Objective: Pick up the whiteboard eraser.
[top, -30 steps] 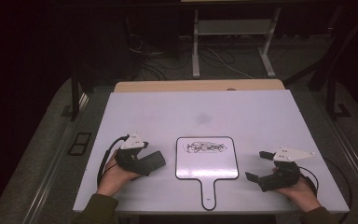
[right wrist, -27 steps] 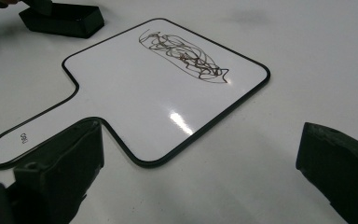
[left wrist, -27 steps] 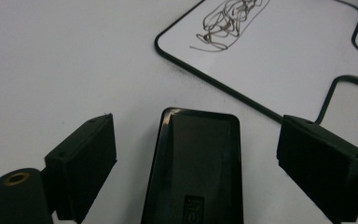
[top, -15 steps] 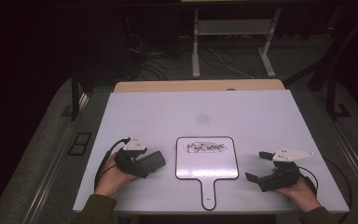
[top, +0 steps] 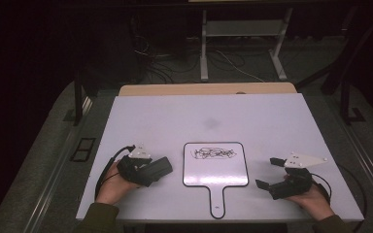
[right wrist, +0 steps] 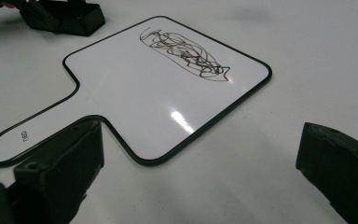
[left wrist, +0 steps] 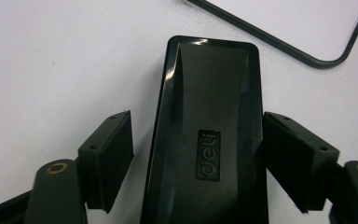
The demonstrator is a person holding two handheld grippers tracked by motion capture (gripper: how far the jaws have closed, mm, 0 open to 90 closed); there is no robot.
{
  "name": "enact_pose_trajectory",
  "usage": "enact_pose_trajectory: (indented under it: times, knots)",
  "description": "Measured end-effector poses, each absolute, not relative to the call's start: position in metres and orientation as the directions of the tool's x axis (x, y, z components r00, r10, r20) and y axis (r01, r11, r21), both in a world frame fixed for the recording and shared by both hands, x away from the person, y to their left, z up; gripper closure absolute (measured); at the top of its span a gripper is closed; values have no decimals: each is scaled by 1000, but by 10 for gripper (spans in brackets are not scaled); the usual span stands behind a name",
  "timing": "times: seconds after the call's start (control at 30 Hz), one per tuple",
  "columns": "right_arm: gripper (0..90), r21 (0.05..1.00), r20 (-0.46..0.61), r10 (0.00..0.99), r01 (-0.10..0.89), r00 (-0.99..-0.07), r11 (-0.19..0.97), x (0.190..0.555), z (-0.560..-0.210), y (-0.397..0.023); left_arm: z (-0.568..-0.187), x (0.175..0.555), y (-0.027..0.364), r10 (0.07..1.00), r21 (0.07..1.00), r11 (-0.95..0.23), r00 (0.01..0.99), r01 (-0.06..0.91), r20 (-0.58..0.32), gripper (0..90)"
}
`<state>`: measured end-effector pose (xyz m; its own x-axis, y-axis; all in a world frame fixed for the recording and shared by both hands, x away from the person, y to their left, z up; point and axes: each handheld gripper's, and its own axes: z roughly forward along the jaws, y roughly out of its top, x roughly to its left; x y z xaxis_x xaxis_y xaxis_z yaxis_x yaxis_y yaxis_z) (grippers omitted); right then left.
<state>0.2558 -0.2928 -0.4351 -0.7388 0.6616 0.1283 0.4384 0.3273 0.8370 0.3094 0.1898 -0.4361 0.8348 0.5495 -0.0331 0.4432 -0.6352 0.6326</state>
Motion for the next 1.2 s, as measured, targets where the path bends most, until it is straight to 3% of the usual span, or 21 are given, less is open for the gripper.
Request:
enact_pose_trajectory:
  times: [0.53,1.2]
  knots:
    - [0,835,131,659,441,-740,330,256,-435,-292,-436,309,190,530,604,-663,847,442,-37,362]
    - [0,834,131,656,441,-743,333,256,-436,-292,-435,309,188,518,583,-689,855,432,-21,383]
